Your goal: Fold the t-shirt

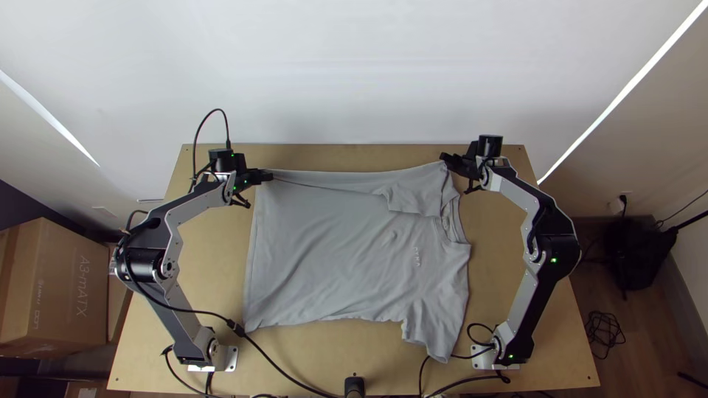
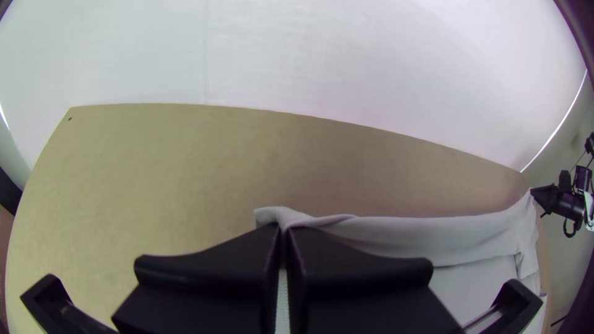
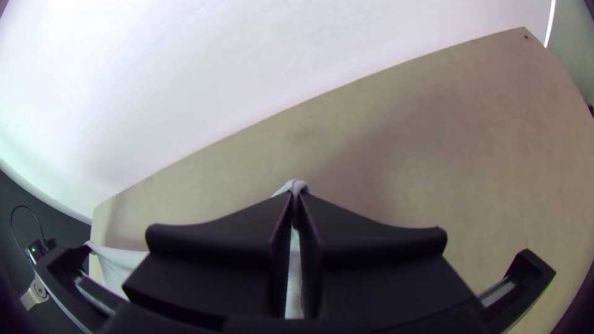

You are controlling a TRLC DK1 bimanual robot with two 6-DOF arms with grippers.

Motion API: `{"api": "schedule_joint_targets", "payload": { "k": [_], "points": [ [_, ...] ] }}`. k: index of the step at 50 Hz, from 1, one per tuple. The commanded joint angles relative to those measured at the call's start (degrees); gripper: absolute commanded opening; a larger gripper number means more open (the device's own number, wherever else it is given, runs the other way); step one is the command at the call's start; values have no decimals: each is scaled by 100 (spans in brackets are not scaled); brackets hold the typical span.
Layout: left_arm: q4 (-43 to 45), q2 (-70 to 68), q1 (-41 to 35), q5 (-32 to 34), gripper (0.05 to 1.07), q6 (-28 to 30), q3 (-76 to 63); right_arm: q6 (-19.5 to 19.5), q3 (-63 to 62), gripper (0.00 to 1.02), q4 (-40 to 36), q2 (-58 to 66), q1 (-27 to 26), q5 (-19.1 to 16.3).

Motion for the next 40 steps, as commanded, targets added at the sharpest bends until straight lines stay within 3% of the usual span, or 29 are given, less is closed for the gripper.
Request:
{"api": "schedule_joint_targets", "payload": {
  "k": [1, 14, 23, 40],
  "points": [
    [104, 241, 91, -3, 8, -141, 427, -56, 582, 2, 80, 330, -79, 187],
    [33, 425, 162, -3, 8, -299, 1103, -65, 1321, 2, 89, 682, -79, 328],
    [-687, 267, 162, 15, 8, -458, 1341, -65, 1356, 2, -218, 489, -88, 328],
    [-960, -480, 162, 366, 8, -704, 585, -100, 565, 2, -517, -232, -88, 328]
  ]
}}
